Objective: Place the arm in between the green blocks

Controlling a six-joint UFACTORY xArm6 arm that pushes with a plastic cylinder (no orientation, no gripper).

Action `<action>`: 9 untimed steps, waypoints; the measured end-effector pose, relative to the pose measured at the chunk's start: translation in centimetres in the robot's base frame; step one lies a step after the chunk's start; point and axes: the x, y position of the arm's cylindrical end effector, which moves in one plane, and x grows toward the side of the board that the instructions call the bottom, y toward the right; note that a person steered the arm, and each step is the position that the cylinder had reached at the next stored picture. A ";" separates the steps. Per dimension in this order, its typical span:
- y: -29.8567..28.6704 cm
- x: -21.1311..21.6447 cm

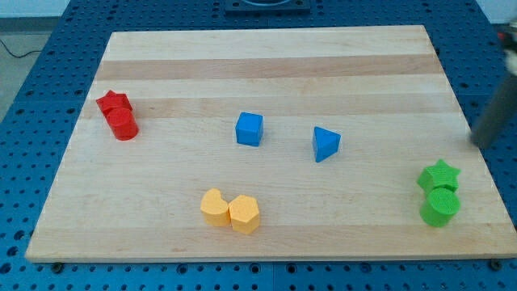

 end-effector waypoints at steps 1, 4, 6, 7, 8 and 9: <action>1.0 3.0; -7.7 14.2; -17.9 12.8; -14.9 12.8; -11.5 12.8; -10.8 11.9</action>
